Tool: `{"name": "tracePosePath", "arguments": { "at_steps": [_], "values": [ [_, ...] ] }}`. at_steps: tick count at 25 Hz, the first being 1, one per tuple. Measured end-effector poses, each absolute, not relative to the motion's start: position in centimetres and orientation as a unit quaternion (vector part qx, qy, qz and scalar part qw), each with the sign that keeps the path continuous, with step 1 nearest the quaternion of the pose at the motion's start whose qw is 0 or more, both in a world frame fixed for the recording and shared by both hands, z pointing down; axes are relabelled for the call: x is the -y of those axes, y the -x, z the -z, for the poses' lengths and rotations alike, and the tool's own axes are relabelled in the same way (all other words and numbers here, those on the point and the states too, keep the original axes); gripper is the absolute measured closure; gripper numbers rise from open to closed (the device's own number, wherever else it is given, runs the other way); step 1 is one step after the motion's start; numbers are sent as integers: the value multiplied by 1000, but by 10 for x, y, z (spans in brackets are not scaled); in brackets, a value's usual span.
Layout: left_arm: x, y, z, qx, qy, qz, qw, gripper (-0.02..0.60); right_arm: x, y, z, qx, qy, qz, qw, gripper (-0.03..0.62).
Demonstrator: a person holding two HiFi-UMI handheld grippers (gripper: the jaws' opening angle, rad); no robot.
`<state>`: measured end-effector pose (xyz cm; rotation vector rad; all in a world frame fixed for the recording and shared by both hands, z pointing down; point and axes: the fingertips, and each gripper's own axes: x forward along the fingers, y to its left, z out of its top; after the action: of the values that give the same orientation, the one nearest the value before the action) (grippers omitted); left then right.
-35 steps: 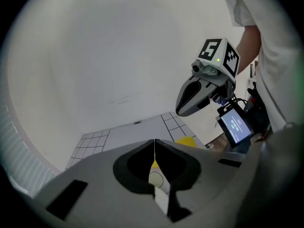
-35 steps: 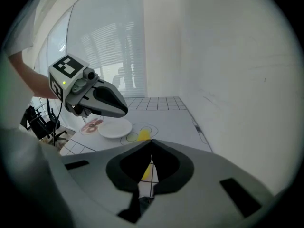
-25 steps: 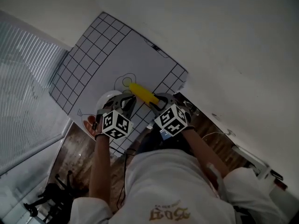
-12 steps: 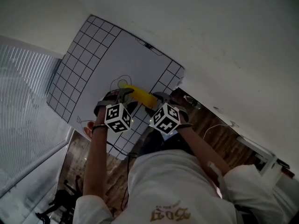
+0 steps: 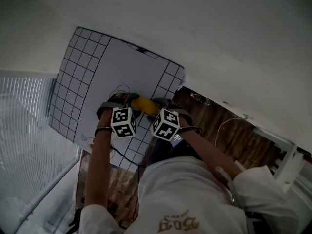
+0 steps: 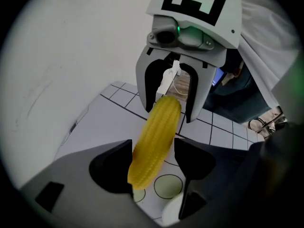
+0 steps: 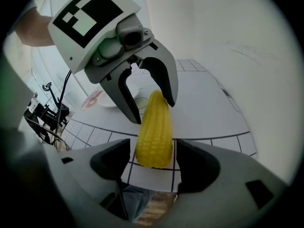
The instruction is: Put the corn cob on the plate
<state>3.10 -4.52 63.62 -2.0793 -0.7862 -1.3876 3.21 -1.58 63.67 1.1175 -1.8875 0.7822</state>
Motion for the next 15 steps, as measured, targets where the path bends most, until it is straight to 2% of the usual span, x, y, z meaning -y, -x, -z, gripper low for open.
{"name": "tracePosePath", "arguments": {
  "at_steps": [7,15],
  "values": [
    [45,-36,-646,299,754,509,288,307,18,-34,-651,740,-441,-295,412,292],
    [44,-36,-654,325,732,520,299,301,24,-35,-653,738,-450,-278,418,329]
  ]
}}
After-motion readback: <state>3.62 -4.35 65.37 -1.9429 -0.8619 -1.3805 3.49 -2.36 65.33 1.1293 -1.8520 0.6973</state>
